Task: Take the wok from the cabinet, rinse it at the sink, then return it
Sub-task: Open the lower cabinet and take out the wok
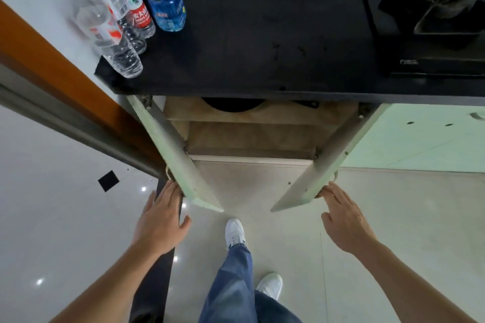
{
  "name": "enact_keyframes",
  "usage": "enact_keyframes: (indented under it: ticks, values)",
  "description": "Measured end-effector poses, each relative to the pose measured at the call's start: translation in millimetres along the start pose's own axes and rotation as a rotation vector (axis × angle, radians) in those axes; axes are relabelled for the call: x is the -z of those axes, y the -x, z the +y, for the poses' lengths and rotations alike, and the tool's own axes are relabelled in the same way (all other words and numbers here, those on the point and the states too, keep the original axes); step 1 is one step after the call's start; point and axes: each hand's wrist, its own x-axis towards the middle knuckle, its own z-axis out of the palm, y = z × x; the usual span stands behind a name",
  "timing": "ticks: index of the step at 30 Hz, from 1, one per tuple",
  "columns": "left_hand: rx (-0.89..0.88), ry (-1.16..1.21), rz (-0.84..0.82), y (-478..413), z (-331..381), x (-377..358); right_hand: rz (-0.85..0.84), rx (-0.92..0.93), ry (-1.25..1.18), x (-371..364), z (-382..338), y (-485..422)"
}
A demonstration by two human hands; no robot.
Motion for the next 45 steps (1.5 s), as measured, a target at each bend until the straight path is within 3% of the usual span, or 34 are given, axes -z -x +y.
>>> enact_keyframes:
  ticks: [6,9,11,14,17,20,35,45]
  values:
    - [0.384,0.453,0.068,33.8,-22.8,7.0,0.110,-0.302,-0.388,4.8,8.2,38.8]
    - [0.449,0.540,0.206,36.6,-14.2,18.0,0.199,-0.356,-0.341,6.0,-0.1,36.9]
    - [0.336,0.368,0.245,32.7,-11.4,22.3,0.234,-0.337,-0.193,7.1,-5.8,31.3]
    - [0.107,0.022,0.137,18.9,4.1,22.9,0.219,-0.223,0.130,9.1,-20.4,16.7]
    - [-0.037,0.018,0.044,-1.1,29.9,13.2,0.045,-0.136,0.173,1.0,-40.6,-2.6]
    - [0.040,0.043,-0.129,-18.6,44.0,3.9,-0.055,-0.166,0.122,-12.9,-47.3,-18.5]
    - [0.387,-0.179,-0.206,-10.0,-30.2,-16.1,-0.077,-0.338,0.296,-27.8,52.2,-18.5]
    - [-0.041,-0.041,-0.088,-119.4,60.8,-18.7,0.040,-0.230,0.248,-9.4,33.4,-97.3]
